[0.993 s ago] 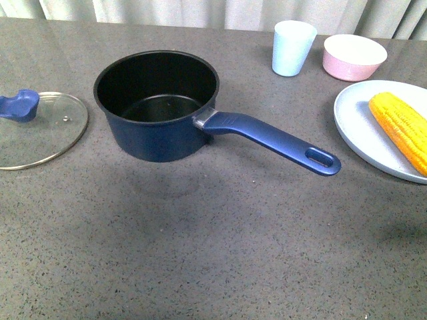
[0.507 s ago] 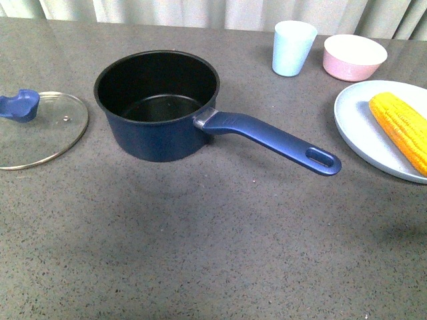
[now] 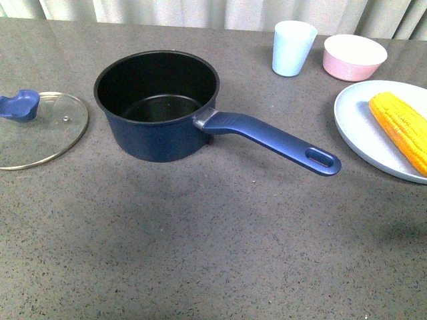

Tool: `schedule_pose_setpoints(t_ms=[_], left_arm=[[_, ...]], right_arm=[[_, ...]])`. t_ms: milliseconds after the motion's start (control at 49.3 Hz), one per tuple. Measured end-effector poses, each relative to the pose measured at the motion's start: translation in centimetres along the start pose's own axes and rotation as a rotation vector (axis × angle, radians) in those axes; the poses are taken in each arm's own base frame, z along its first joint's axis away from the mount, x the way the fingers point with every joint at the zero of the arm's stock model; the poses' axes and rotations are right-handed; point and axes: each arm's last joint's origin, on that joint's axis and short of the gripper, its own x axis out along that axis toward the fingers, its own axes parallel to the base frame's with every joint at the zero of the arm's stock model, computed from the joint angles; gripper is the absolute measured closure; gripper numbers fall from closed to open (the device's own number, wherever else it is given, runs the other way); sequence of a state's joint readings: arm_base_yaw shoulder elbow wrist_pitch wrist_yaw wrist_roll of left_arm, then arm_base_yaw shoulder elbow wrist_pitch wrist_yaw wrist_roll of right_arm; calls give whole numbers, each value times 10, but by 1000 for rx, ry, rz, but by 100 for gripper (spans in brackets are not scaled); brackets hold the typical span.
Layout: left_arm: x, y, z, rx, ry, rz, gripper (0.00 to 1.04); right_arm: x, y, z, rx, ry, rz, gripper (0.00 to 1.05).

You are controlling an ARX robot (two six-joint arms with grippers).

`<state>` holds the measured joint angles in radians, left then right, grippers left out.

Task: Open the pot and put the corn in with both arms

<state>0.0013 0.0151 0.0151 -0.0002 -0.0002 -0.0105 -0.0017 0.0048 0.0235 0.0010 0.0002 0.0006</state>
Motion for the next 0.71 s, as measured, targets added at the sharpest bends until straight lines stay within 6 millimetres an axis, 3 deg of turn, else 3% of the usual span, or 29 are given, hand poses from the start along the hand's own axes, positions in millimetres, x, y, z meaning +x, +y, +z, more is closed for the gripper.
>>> schedule_pose_setpoints(t_ms=[162,405,426,486,507,568,628,709], left_arm=[[0,0,0,2,0,0,7],[0,0,0,3,0,0,9],[0,0,0,2,0,0,9],[0,0,0,3,0,0,9],[0,0,0,3,0,0,9],[0,0,0,2,0,0,9],[0,0,0,2,0,0,9],[0,0,0,3,0,0,9]], right_arm=[[0,0,0,0,0,0,9],[0,0,0,0,0,0,9],[1,0,-1,16,37,-6,9],[4,-4,0,114,375,-53,9],[8,-6,1,139,470,-74,9],[19,-11,5,165,535,-94,9],[32,-16,14,159,534,-102,9],[67,-25,29,80,497,-98,9]])
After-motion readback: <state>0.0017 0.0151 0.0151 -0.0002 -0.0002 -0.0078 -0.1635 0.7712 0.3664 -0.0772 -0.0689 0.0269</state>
